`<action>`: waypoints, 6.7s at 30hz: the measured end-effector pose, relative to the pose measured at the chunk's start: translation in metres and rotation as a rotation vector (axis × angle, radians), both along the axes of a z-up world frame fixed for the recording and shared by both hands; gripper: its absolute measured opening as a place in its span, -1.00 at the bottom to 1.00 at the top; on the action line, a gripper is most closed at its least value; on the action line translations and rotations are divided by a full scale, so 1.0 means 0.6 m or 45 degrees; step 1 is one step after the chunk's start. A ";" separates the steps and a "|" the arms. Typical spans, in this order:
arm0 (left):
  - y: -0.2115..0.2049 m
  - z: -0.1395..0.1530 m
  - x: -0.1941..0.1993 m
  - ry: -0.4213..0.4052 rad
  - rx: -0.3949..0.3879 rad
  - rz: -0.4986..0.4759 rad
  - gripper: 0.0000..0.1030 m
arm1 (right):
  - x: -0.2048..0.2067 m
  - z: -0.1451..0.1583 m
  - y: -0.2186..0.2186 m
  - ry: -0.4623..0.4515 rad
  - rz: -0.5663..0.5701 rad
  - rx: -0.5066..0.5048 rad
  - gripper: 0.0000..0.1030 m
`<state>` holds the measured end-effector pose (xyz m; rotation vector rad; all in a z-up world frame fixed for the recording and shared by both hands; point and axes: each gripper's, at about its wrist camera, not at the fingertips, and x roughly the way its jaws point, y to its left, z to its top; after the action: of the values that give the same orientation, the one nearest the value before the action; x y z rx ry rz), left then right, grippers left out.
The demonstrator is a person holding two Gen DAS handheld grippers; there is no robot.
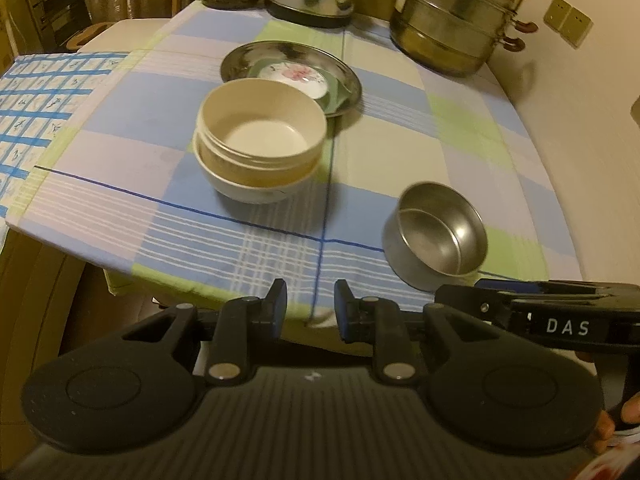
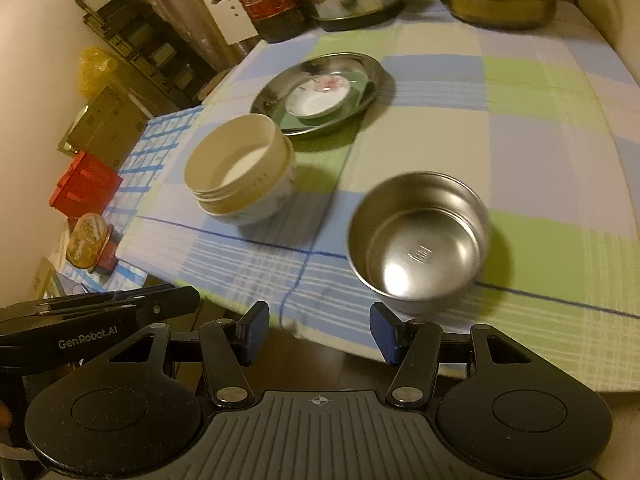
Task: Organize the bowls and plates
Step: 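Move the left gripper to the small steel bowl and close on its rim, then lift the small steel bowl with the left gripper toward the cream bowls, then lower the steel bowl into the cream bowls and open the left gripper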
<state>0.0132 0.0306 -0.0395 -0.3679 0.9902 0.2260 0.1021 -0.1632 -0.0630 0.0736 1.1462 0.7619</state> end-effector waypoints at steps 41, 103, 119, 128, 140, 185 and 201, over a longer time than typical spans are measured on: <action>-0.077 -0.034 0.070 -0.008 -0.036 -0.094 -0.57 | 0.037 -0.034 -0.141 -0.073 -0.260 -0.143 0.09; -0.078 -0.053 0.179 -0.066 -0.001 -0.195 -0.88 | 0.097 -0.037 -0.062 -0.242 -0.191 -0.118 -0.84; -0.026 0.046 0.138 -0.210 0.000 -0.107 -0.88 | 0.102 0.063 -0.022 -0.252 -0.147 -0.023 -0.84; 0.045 0.085 0.114 -0.263 0.025 0.002 -0.87 | 0.114 0.099 0.049 -0.233 -0.067 0.055 -0.84; 0.147 0.103 0.102 -0.285 0.035 0.131 -0.87 | 0.138 0.102 0.162 -0.186 0.034 0.101 -0.84; 0.231 0.006 0.154 -0.102 -0.082 0.147 -0.88 | 0.185 0.020 0.255 -0.020 0.024 -0.046 -0.83; 0.216 0.020 0.152 -0.137 -0.023 0.152 -0.86 | 0.189 0.016 0.242 0.001 0.018 -0.006 -0.83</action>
<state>0.1046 0.1604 -0.0272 -0.4516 0.8661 0.3025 0.2153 -0.0181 -0.0535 0.0623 1.1503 0.7716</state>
